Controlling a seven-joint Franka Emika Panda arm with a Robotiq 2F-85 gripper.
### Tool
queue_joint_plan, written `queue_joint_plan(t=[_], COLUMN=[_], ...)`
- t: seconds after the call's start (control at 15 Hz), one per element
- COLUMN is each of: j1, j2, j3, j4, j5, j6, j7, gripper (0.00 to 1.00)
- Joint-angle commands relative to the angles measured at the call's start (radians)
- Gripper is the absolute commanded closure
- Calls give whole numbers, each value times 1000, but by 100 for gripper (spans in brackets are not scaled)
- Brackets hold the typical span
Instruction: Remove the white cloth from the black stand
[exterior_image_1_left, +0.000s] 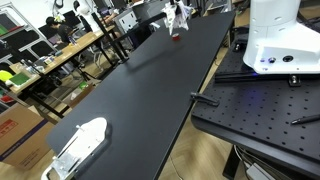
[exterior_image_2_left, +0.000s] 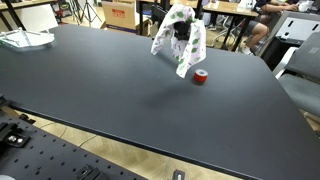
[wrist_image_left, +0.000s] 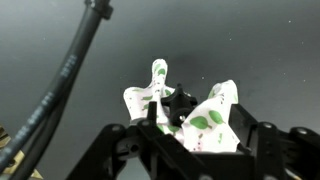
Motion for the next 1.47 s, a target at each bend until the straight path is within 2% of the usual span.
queue_joint_plan(t=[0.0,0.4,0.53,0.6,0.67,0.8,1.4], j1=[4,0,5,10,14,22,37], j2=[13,21,21,17,15,12,43], j3=[-14,-24,-29,-31,-32,-32,-36], j4=[32,51,50,47,47,53,80], j5=[16,9,19,32,43,67,109], j6=[-12,23,34,42,52,59,86], j7=[-10,-19,-34,-46,-57,-75,-120], gripper=[55,96,100,66,70,64,2])
